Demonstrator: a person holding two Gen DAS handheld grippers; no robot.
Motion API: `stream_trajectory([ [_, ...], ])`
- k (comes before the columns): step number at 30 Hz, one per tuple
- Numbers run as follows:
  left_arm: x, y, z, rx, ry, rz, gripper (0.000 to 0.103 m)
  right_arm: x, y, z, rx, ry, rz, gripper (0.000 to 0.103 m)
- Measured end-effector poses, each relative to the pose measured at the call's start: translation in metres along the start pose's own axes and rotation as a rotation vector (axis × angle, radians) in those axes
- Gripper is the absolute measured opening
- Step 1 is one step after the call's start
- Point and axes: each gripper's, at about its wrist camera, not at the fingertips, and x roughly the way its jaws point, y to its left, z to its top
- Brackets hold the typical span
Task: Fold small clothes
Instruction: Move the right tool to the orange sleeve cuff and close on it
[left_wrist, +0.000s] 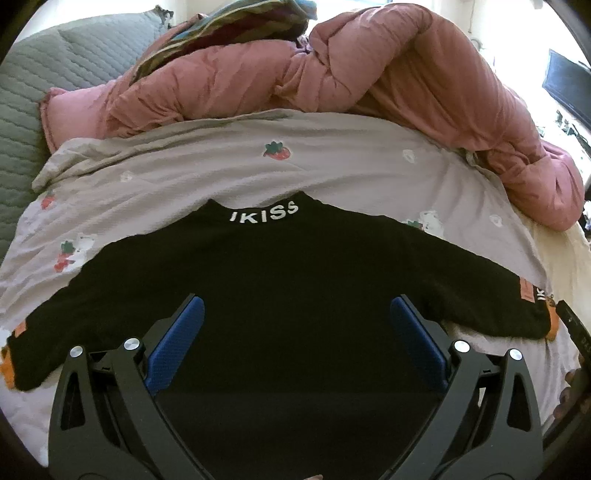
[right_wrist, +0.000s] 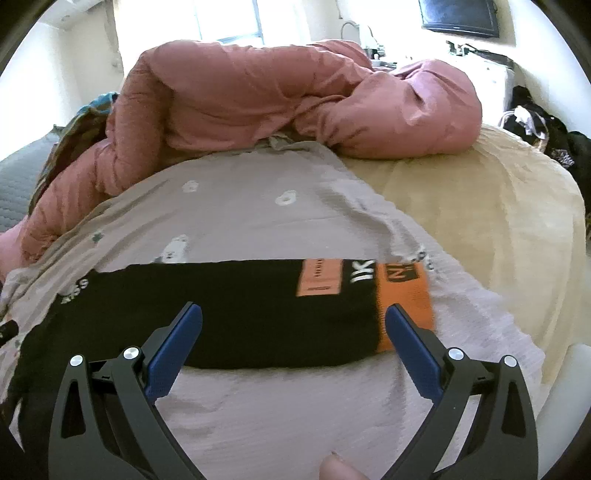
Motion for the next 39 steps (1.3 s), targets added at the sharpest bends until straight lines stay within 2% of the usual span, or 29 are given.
stream_trajectory([
  [7,0.011,-0.006,0.008,0.011,-0.006,0.0,0.095,0.009,-0.025,0.002,0.013,0.024,-0.039,0.099],
  [12,0.02,-0.009,0.006,0.03,-0.037,0.037,0.095,0.011,-0.043,0.002,0.034,0.036,-0.05,0.098],
  [20,0.045,-0.003,-0.007,0.038,-0.003,0.032,0.095,0.026,-0.066,0.004,0.076,0.084,-0.055,0.098],
  [22,0.051,-0.003,-0.01,0.044,0.008,0.028,0.095,0.032,-0.071,0.005,0.088,0.1,-0.061,0.09],
  [23,0.053,-0.003,-0.011,0.045,0.011,0.026,0.095,0.036,-0.073,0.006,0.092,0.11,-0.065,0.08],
  [26,0.056,-0.001,-0.016,0.053,0.006,0.019,0.095,0.045,-0.076,0.007,0.092,0.127,-0.074,0.07],
  [31,0.061,0.002,-0.02,0.057,0.012,0.007,0.095,0.066,-0.081,0.006,0.101,0.167,-0.091,0.047],
  [35,0.061,0.007,-0.022,0.061,-0.004,0.009,0.095,0.078,-0.088,0.002,0.144,0.19,-0.07,0.042],
  [36,0.06,0.008,-0.023,0.06,-0.01,0.011,0.095,0.078,-0.087,0.002,0.139,0.185,-0.064,0.037],
  [37,0.06,0.01,-0.024,0.06,-0.015,0.013,0.095,0.075,-0.087,0.002,0.144,0.172,-0.045,0.026],
  [39,0.058,0.013,-0.026,0.055,-0.02,0.013,0.095,0.07,-0.085,0.005,0.142,0.156,-0.006,0.013],
])
